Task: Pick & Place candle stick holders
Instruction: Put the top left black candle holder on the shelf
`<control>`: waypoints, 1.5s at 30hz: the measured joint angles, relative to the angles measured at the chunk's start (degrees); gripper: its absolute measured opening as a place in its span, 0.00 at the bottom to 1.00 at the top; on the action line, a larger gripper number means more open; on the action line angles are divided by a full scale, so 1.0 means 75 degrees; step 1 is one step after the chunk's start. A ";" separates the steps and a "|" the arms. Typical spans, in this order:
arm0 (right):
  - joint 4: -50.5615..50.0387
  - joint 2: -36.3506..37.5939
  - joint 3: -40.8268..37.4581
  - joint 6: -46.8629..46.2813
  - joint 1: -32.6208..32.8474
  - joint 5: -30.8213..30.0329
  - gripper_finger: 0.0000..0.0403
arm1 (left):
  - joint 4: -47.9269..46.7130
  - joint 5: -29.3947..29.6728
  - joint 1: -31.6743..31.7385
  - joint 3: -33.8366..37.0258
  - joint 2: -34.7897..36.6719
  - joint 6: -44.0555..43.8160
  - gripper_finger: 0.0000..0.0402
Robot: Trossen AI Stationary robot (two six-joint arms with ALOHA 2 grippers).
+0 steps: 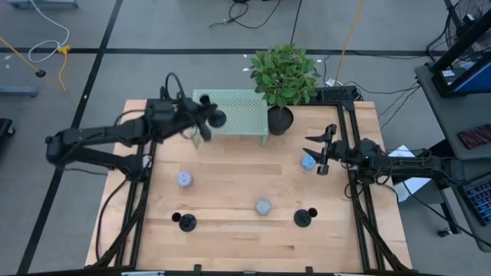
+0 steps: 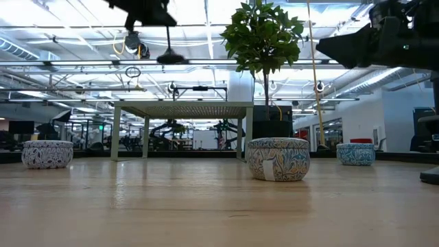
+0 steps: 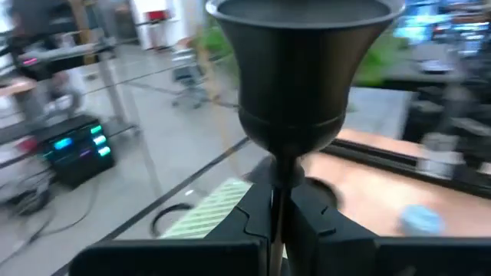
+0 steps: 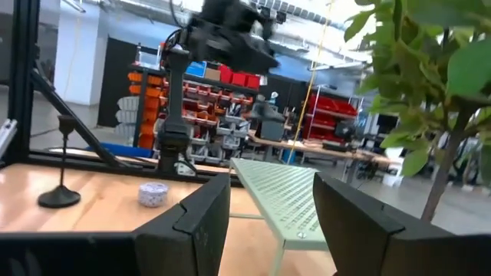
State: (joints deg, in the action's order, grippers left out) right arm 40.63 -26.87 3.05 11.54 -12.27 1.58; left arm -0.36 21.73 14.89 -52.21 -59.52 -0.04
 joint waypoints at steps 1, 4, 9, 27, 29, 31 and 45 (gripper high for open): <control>0.0053 0.0000 0.0001 0.0117 0.0000 0.0000 0.45 | -0.0085 -0.0112 0.0315 0.0000 -0.0049 -0.0076 0.03; 0.0210 0.0000 0.0000 0.0336 0.0000 0.0000 0.45 | -0.0355 -0.0696 0.1223 0.0003 -0.0227 -0.0308 0.03; 0.0180 0.0000 0.0000 0.0415 0.0000 0.0000 0.45 | -0.0345 -0.1463 0.2440 0.0003 -0.0693 -0.0425 0.03; 0.0148 0.0000 0.0002 0.0415 0.0000 0.0000 0.45 | 0.0220 -0.1728 0.4158 -0.0009 -0.2151 -0.0237 0.04; 0.0145 0.0000 0.0000 0.0415 -0.0001 0.0000 0.45 | 0.0240 -0.1705 0.4183 -0.0009 -0.2154 -0.0306 0.06; 0.0145 0.0000 0.0000 0.0415 -0.0003 0.0000 0.45 | 0.0262 -0.1703 0.4183 -0.0001 -0.2162 -0.0331 0.07; 0.0142 0.0000 0.0001 0.0470 -0.0003 0.0000 0.45 | -0.0079 -0.1753 0.4179 0.0006 -0.2169 -0.0206 0.11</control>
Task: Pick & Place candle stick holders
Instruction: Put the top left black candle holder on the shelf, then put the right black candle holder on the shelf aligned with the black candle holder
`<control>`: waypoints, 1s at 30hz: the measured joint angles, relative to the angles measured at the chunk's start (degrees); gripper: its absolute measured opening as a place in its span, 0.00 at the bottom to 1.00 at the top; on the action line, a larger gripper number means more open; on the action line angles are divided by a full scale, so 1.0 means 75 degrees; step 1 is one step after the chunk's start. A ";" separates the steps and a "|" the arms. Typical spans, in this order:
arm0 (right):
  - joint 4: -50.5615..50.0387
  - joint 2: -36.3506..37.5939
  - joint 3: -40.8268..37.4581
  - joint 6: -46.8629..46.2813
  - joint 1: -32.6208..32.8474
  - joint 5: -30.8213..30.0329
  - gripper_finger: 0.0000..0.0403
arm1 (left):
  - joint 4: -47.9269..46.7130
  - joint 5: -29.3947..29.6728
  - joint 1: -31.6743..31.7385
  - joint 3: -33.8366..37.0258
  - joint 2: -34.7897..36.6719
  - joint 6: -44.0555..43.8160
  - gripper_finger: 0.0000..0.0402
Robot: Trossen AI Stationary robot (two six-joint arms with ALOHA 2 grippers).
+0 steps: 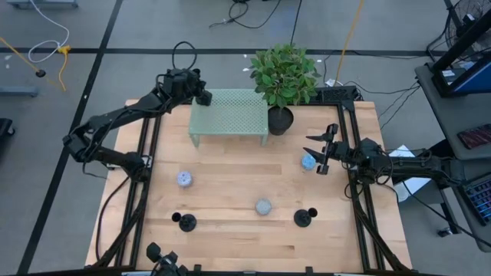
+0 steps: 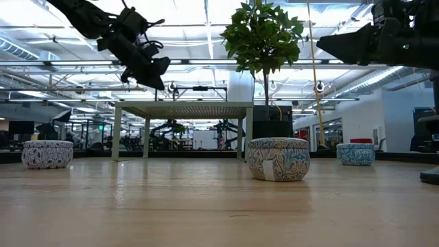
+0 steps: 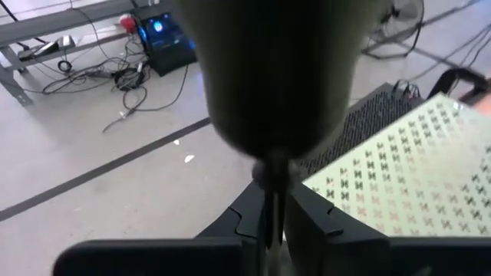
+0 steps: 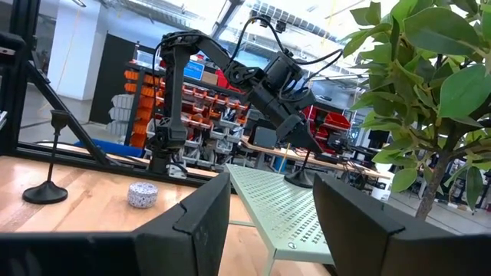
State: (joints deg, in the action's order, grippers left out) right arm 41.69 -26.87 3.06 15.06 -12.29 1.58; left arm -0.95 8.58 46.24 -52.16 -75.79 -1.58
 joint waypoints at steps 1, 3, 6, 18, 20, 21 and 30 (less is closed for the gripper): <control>0.0000 -0.0001 0.0000 0.0037 0.0000 0.0000 0.45 | -0.0071 -0.0003 -0.0002 0.0000 0.0000 0.0012 0.13; 0.0000 -0.0012 -0.0001 0.0080 0.0000 0.0000 0.45 | -0.0156 -0.0008 -0.0002 0.0000 0.0000 0.0024 0.18; 0.0000 -0.0032 0.0001 0.0085 0.0000 0.0000 0.45 | -0.0247 -0.0009 -0.0002 0.0000 0.0000 -0.0003 0.29; -0.0246 -0.0044 -0.0001 0.0113 0.0000 0.0000 0.45 | -0.1786 -0.0221 -0.0351 0.0006 0.0987 0.0235 0.56; -0.0271 -0.0047 0.0000 0.0109 0.0000 0.0000 0.45 | -0.2027 -0.0473 -0.0526 0.0006 0.1368 0.0310 0.56; -0.0300 -0.0047 -0.0001 0.0108 0.0000 0.0000 0.45 | -0.2171 -0.0687 -0.0638 0.0006 0.1579 0.0352 0.56; -0.2238 -0.0047 0.0002 0.0089 0.0000 0.0644 0.45 | -0.3504 -0.2215 -0.2301 0.0006 0.2875 0.0330 0.56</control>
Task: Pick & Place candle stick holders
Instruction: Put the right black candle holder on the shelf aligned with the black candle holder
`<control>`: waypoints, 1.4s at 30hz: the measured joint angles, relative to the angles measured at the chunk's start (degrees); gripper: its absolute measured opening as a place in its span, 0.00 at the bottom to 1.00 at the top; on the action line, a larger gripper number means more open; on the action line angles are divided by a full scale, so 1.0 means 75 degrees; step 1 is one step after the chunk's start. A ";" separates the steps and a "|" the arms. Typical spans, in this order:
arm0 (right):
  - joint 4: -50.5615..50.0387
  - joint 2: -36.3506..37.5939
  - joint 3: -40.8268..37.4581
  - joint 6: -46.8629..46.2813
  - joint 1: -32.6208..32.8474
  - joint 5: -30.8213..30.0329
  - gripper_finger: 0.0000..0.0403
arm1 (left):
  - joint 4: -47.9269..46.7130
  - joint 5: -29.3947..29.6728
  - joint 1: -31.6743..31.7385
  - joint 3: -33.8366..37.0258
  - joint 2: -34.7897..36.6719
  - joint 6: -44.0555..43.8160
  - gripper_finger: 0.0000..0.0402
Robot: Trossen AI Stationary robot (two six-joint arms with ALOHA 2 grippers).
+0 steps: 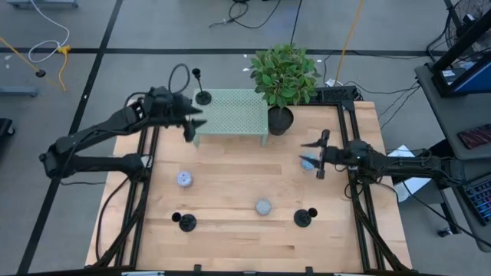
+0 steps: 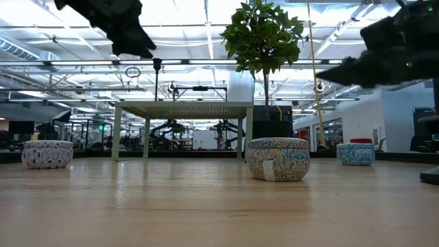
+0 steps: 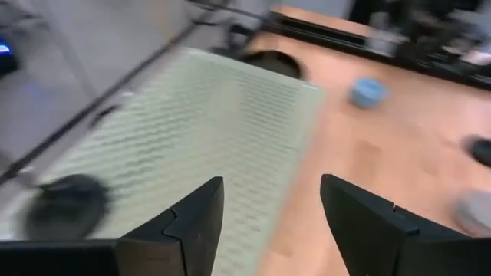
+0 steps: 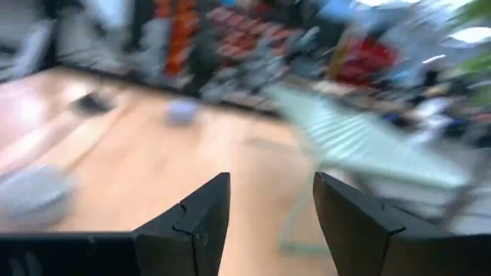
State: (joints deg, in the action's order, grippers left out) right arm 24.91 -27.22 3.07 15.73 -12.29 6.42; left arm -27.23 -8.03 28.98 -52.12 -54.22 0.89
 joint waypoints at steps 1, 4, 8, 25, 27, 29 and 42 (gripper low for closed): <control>-0.0295 -0.0003 0.0000 -0.0004 0.0000 0.0419 0.45 | -0.0090 -0.0003 -0.0247 0.0000 0.0042 -0.0024 0.56; -0.0871 -0.0005 0.0000 -0.0062 0.0000 0.2384 0.45 | -0.0206 0.0069 -0.0891 0.0000 0.0043 -0.0116 0.56; -0.1044 -0.0005 0.0000 0.0096 0.0003 0.5323 0.45 | -0.0156 0.0199 -0.1566 0.0000 -0.0123 -0.0034 0.56; 0.0107 -0.1124 -0.0003 -0.0039 0.2514 0.4895 0.45 | 0.0897 0.1297 -0.2690 0.0000 -0.1486 0.0304 0.56; 0.0375 -0.1395 -0.0003 -0.0142 0.2804 0.4488 0.45 | 0.1082 0.1299 -0.2693 0.0000 -0.1564 0.0336 0.56; 0.0834 -0.1702 -0.0003 -0.0443 0.3062 0.4110 0.45 | 0.1215 0.1303 -0.2688 0.0000 -0.1614 0.0325 0.56; 0.3240 -0.4244 -0.0003 -0.1023 0.3945 0.3320 0.45 | 0.1805 0.1300 -0.2690 0.0000 -0.1619 0.0416 0.56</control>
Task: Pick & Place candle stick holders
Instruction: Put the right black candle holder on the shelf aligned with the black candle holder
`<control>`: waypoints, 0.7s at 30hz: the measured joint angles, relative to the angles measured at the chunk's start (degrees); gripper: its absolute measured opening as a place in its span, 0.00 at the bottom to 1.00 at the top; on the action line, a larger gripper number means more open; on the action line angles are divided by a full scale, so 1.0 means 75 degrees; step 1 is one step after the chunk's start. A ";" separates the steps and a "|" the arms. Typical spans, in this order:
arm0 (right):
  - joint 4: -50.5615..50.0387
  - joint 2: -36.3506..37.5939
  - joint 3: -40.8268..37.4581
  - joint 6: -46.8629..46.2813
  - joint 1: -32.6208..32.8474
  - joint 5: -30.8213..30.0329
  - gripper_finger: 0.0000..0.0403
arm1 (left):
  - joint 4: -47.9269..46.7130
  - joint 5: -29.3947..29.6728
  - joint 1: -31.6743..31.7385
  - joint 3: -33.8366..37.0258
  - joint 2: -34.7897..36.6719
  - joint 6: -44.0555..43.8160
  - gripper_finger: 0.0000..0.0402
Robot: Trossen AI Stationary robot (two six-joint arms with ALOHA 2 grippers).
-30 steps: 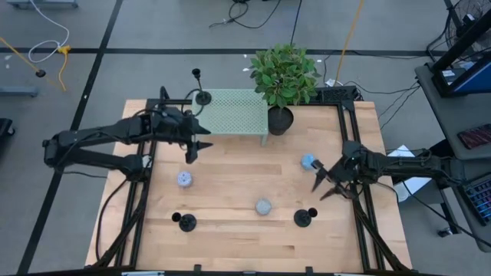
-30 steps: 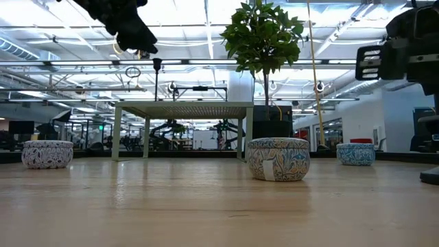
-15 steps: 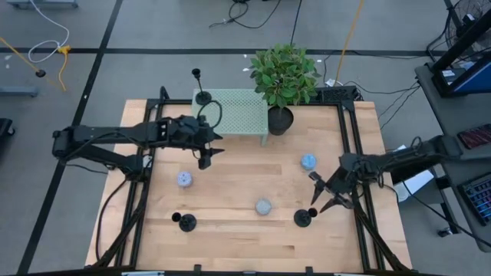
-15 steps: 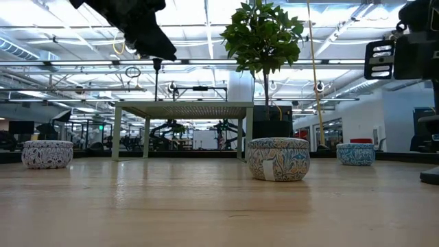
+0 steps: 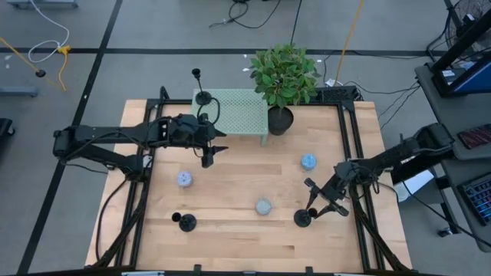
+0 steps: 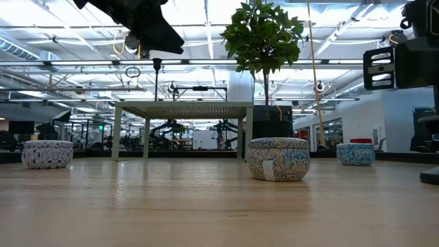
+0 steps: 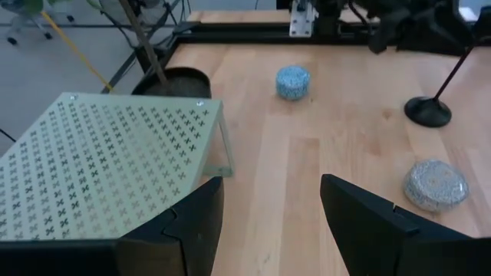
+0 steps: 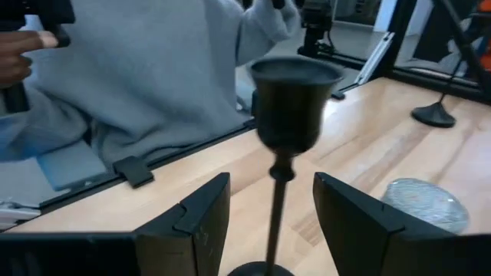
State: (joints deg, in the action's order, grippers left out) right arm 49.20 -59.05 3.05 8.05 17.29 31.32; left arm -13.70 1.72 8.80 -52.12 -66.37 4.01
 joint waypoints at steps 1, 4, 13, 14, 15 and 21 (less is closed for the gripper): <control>0.0233 -0.0209 0.0006 0.0003 0.0045 -0.0001 0.45 | 0.0071 -0.0001 0.0000 0.0000 0.0000 0.0018 0.56; 0.0806 -0.0877 0.0170 0.0007 0.0160 -0.0002 0.45 | 0.0209 -0.0001 0.0000 -0.0003 0.0003 0.0035 0.56; 0.1104 -0.2326 0.0808 0.0012 0.0214 0.0001 0.36 | 0.0257 0.0000 0.0000 -0.0003 0.0003 0.0557 0.56; 0.1258 -0.2386 0.0862 -0.0030 0.0213 -0.0002 0.33 | 0.0257 0.0000 0.0000 -0.0003 0.0003 0.0624 0.56; 0.1355 -0.2426 0.0880 -0.0107 0.0211 -0.0004 0.30 | 0.0256 -0.0002 0.0000 -0.0003 0.0003 0.0680 0.56; 0.1237 -0.2461 0.0871 -0.0014 0.0211 -0.0001 0.06 | 0.0277 0.0000 0.0000 -0.0003 0.0003 0.1002 0.56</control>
State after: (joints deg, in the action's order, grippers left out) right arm 58.48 -77.52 9.58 7.95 18.87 31.31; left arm -11.62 1.72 8.80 -52.14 -66.35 11.53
